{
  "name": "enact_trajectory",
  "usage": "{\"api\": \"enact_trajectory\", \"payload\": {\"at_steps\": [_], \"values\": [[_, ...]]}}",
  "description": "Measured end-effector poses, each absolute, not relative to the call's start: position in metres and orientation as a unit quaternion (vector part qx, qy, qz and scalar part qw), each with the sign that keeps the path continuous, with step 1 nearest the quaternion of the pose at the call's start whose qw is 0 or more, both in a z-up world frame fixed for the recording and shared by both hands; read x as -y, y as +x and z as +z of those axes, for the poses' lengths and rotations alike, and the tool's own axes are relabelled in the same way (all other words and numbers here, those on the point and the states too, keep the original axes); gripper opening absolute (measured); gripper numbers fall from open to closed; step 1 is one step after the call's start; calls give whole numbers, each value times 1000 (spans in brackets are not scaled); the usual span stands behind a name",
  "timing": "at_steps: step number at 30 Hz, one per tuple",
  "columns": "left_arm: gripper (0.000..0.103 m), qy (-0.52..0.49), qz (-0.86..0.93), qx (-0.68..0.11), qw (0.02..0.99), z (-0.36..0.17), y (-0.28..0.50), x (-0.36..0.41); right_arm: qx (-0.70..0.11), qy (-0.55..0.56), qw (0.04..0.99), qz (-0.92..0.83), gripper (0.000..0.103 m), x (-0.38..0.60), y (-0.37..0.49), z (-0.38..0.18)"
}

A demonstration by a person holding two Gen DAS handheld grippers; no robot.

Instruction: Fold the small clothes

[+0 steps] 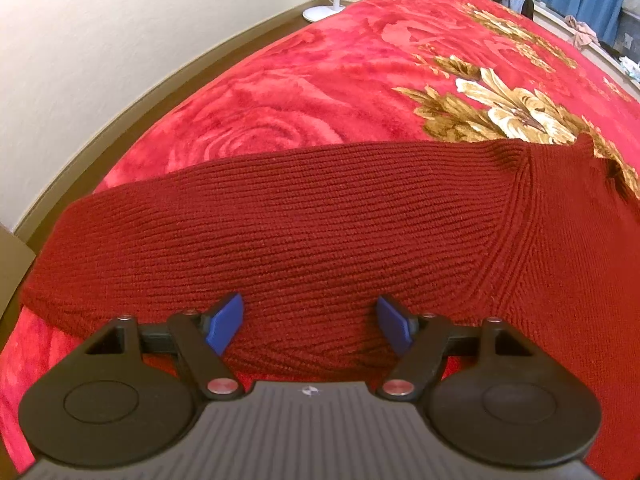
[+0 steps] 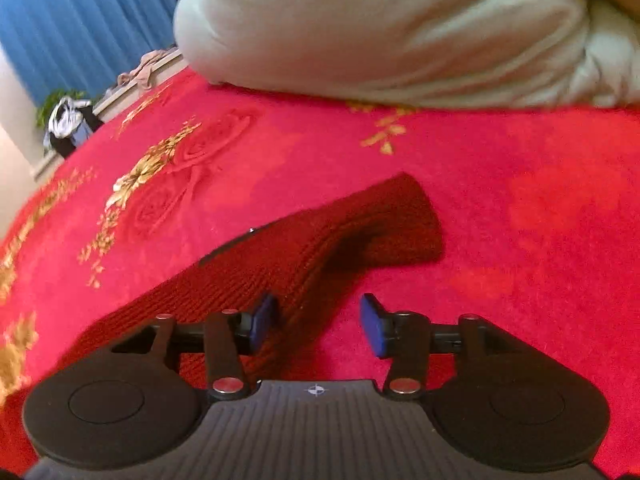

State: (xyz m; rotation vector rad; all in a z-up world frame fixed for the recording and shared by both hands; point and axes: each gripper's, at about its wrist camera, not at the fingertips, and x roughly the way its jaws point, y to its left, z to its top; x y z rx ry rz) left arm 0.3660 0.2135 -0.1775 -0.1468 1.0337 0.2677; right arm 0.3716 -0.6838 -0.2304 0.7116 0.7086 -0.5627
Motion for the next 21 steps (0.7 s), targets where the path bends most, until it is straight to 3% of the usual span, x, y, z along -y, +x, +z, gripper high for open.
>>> {"api": "enact_trajectory", "payload": {"at_steps": [2, 3, 4, 9, 12, 13, 14, 15, 16, 18, 21], "values": [[78, -71, 127, -492, 858, -177, 365, -214, -337, 355, 833, -256, 36, 688, 370, -235], [78, -70, 127, -492, 859, -177, 364, -214, -336, 368, 834, -237, 14, 690, 373, -235], [78, -69, 126, -492, 859, -177, 364, -213, -334, 375, 835, -222, 10, 692, 378, -231], [78, -69, 123, -492, 859, -178, 364, -214, -229, 358, 877, -226, 8, 686, 364, -194], [78, -68, 124, -493, 859, -177, 364, -214, -361, 318, 837, -263, 10, 681, 383, -228], [78, -69, 124, -493, 859, -177, 364, -214, -370, 332, 828, -260, 12, 682, 381, -235], [78, -69, 123, -493, 859, -177, 363, -214, -354, 341, 830, -266, 15, 683, 377, -235], [78, -70, 123, -493, 859, -177, 363, -214, -344, 350, 827, -275, 31, 684, 373, -233], [78, -71, 122, -493, 859, -176, 363, -214, -338, 360, 822, -284, 38, 686, 371, -233], [78, -71, 121, -493, 859, -176, 362, -213, -330, 383, 814, -287, 37, 690, 365, -235], [78, -73, 120, -493, 859, -176, 362, -214, -334, 377, 821, -268, 10, 693, 367, -234]]}}
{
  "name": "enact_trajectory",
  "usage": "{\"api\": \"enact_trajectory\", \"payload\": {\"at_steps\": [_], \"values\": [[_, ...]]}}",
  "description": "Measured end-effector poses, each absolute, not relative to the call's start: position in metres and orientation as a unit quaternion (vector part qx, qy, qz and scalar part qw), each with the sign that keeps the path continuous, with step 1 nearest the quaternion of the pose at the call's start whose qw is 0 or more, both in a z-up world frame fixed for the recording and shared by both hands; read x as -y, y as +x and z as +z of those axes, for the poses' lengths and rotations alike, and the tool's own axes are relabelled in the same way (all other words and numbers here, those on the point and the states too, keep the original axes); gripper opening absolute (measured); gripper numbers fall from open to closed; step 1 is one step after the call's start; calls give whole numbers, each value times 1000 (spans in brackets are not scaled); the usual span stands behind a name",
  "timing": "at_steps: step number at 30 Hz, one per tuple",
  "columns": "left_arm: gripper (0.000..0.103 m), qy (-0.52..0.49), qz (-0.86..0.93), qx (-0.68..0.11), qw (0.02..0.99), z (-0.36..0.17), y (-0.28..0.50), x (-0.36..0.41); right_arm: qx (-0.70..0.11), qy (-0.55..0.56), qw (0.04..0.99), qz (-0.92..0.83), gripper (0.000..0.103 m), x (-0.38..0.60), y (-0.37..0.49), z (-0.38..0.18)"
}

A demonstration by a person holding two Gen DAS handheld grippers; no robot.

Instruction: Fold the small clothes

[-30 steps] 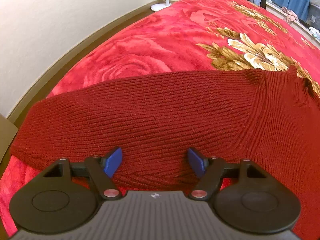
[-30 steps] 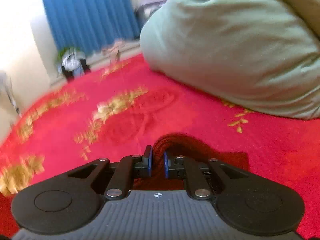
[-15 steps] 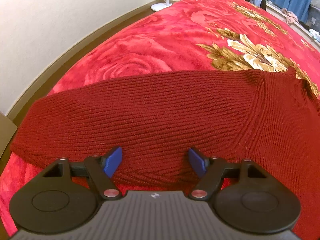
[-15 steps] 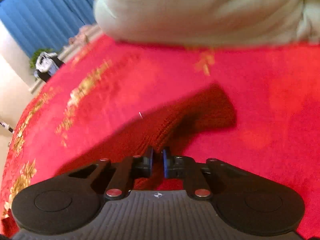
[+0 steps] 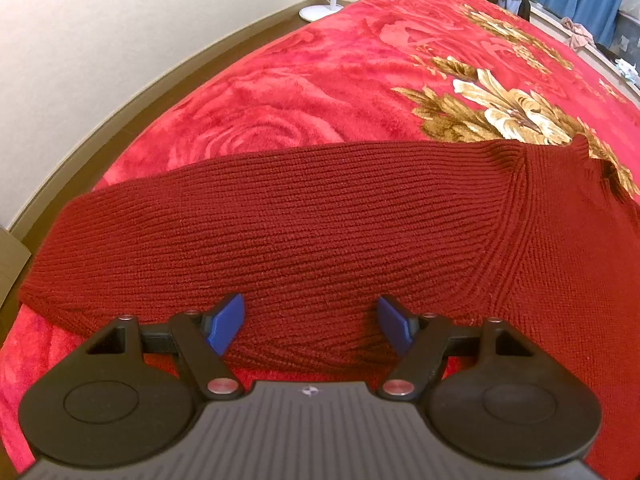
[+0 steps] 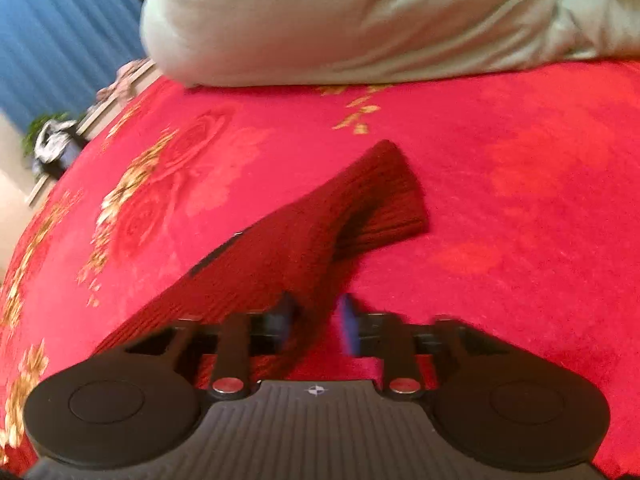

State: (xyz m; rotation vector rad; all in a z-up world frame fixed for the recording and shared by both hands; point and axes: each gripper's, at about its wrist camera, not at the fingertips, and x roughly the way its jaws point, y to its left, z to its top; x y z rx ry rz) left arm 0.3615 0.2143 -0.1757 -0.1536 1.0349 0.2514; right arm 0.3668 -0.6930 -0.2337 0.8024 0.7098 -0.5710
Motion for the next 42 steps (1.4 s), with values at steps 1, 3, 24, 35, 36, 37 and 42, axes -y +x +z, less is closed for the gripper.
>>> {"api": "enact_trajectory", "payload": {"at_steps": [1, 3, 24, 35, 36, 37, 42], "values": [[78, -75, 120, -493, 859, -176, 362, -215, -329, 369, 826, -269, 10, 693, 366, -230], [78, -78, 121, -493, 858, -175, 362, -215, -316, 353, 837, -274, 8, 687, 368, -215], [27, -172, 14, -416, 893, -131, 355, -192, -234, 152, 944, 176, 11, 277, 370, -84], [33, -333, -120, -453, 819, -183, 389, -150, -363, 205, 907, 55, 13, 326, 302, -178], [33, -353, -115, -454, 810, -191, 395, -150, -355, 195, 913, 50, 15, 328, 295, -182], [33, -367, -109, -456, 804, -196, 399, -150, -341, 192, 919, 44, 20, 331, 286, -186], [33, -415, -77, -453, 785, -219, 417, -149, -290, 154, 945, 8, 23, 329, 256, -207]]}}
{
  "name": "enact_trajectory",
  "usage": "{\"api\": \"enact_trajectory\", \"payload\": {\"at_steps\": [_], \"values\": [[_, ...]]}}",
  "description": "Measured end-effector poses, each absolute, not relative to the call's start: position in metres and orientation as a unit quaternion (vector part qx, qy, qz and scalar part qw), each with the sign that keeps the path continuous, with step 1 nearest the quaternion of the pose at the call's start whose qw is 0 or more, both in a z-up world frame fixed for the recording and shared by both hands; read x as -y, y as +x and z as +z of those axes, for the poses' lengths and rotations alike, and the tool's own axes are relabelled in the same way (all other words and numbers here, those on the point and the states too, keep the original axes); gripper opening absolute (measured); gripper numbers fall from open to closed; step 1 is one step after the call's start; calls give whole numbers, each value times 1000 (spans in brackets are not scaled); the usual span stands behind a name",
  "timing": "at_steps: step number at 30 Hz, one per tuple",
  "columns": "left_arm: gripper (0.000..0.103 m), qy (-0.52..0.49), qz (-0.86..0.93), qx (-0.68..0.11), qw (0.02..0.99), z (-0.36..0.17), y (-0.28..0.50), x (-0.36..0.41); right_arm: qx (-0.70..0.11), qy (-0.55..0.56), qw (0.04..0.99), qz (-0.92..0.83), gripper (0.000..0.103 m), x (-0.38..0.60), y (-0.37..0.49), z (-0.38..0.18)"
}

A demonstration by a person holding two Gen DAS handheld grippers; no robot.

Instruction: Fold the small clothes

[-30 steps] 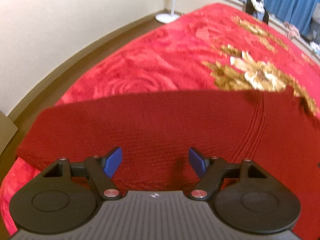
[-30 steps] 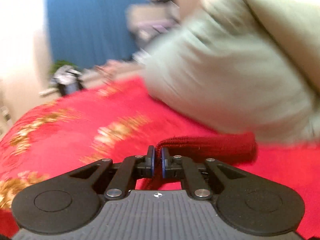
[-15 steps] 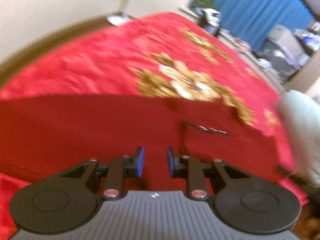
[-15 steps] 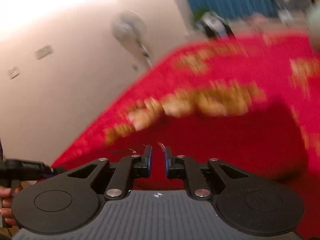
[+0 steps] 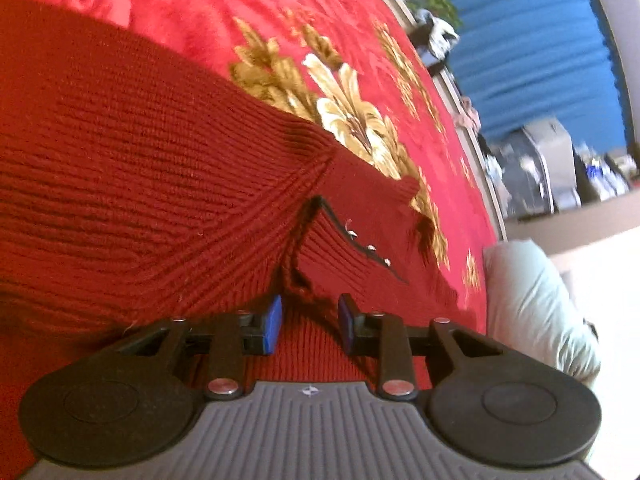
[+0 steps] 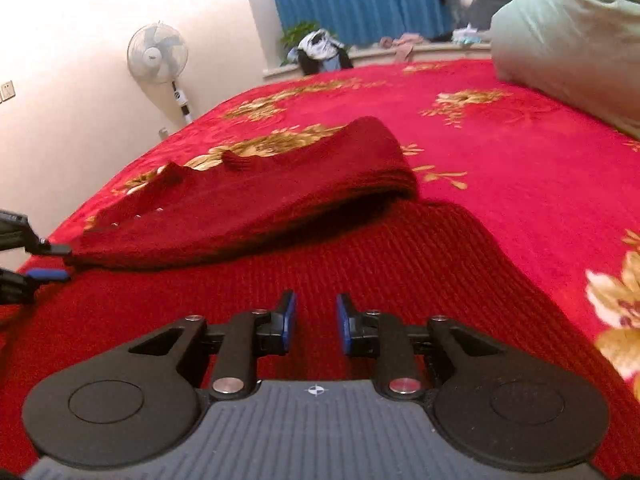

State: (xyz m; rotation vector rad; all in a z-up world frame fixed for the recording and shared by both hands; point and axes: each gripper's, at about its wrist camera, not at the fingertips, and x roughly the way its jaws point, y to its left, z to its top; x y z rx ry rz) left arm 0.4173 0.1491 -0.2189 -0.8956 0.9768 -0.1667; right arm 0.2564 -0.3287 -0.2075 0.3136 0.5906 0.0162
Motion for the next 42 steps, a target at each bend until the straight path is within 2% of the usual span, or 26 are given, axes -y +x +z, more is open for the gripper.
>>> {"api": "enact_trajectory", "payload": {"at_steps": [4, 6, 9, 13, 17, 20, 23, 25, 28, 30, 31, 32, 33, 34, 36, 39, 42], "values": [[31, -422, -61, -436, 793, -225, 426, -148, -274, 117, 954, -1, 23, 319, 249, -209], [12, -392, -54, -435, 809, -220, 429, -142, -275, 94, 957, 0, 24, 315, 247, -212], [10, -350, -49, -429, 831, -203, 421, -139, -272, 86, 958, -2, 24, 313, 247, -214], [10, -296, -8, -384, 875, -159, 398, -150, -269, 88, 959, -2, 24, 313, 247, -217], [13, -259, 3, -442, 859, -163, 391, -156, -266, 78, 961, -6, 24, 309, 247, -218], [16, -226, 21, -424, 877, -155, 385, -158, -278, 80, 957, -4, 27, 310, 253, -213], [19, -211, 16, -395, 894, -142, 379, -159, -283, 111, 953, -5, 40, 318, 271, -197], [19, -204, -2, -394, 896, -139, 377, -157, -285, 150, 947, -7, 56, 327, 289, -188], [19, -168, -22, -394, 904, -137, 372, -151, -318, 266, 910, -12, 57, 351, 328, -187], [19, -134, -32, -387, 912, -135, 370, -145, -330, 321, 887, -18, 56, 365, 350, -190], [19, -121, -37, -385, 914, -135, 370, -143, -332, 335, 881, -20, 49, 369, 358, -191], [19, -112, -42, -383, 916, -136, 369, -141, -332, 343, 878, -22, 41, 372, 365, -190], [19, -107, -46, -383, 917, -136, 364, -140, -329, 343, 880, -26, 15, 375, 371, -188], [19, -105, -50, -383, 916, -137, 362, -139, -322, 333, 885, -39, 12, 377, 373, -185], [19, -102, -58, -386, 915, -138, 364, -137, -319, 327, 886, -78, 12, 383, 376, -184], [19, -96, -65, -389, 914, -140, 362, -134, -356, 295, 883, -86, 13, 381, 381, -191], [19, -100, -80, -394, 910, -141, 364, -128, -339, 247, 904, -85, 21, 367, 370, -178]]}}
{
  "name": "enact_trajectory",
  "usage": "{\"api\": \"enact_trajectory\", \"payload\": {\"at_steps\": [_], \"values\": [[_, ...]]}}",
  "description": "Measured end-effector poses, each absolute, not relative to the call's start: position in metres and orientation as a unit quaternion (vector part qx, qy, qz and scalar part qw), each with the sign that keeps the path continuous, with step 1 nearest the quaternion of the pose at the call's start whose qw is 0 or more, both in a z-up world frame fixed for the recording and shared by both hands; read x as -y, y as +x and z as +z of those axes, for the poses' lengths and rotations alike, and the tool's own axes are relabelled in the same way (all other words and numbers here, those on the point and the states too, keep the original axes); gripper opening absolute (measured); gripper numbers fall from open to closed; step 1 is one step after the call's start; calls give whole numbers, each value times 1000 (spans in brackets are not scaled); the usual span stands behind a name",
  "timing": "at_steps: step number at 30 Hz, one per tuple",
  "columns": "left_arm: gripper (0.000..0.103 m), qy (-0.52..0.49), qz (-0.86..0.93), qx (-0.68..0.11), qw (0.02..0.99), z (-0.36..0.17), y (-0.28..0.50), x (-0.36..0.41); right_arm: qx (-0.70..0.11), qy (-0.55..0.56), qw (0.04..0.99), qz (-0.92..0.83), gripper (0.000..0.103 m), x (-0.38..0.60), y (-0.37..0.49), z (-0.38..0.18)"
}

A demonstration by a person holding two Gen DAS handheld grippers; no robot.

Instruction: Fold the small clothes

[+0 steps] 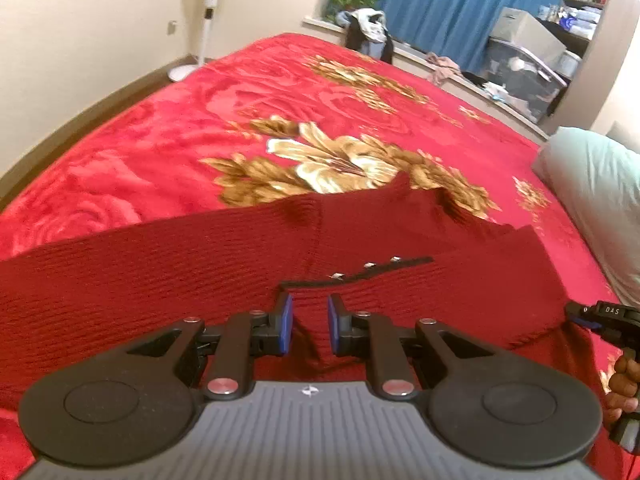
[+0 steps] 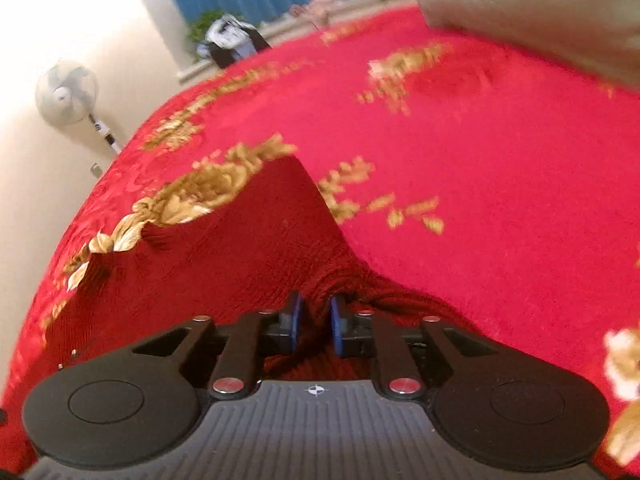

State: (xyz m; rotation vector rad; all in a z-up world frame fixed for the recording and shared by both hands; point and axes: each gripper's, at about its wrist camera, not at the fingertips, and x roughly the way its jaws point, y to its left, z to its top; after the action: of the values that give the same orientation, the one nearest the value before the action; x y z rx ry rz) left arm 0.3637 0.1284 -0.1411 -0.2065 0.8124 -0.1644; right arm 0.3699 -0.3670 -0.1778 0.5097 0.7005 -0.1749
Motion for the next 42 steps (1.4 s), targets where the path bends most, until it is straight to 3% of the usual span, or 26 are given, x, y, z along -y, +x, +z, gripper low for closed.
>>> {"api": "enact_trajectory", "payload": {"at_steps": [5, 7, 8, 10, 14, 19, 26, 42], "values": [[19, -85, -92, -428, 895, -162, 369, -118, -296, 156, 939, -83, 25, 348, 364, -158], [25, -50, -71, -459, 884, -179, 373, -114, -331, 99, 935, -80, 39, 344, 379, -162], [25, -41, -70, -458, 885, -183, 372, -114, -375, 71, 921, -74, 40, 343, 390, -169], [26, -45, -73, -453, 887, -179, 372, -116, -425, 41, 902, -65, 41, 345, 398, -177], [37, -68, -74, -424, 900, -163, 367, -125, -395, 9, 917, -55, 41, 345, 380, -149], [42, -68, -56, -388, 917, -147, 357, -124, -374, -59, 925, -38, 42, 334, 346, -116], [42, -38, -31, -329, 943, -121, 321, -113, -355, -98, 929, -36, 43, 327, 294, -61], [42, -113, 11, -292, 950, -64, 228, -171, -310, -133, 940, -45, 47, 313, 203, 43]]}}
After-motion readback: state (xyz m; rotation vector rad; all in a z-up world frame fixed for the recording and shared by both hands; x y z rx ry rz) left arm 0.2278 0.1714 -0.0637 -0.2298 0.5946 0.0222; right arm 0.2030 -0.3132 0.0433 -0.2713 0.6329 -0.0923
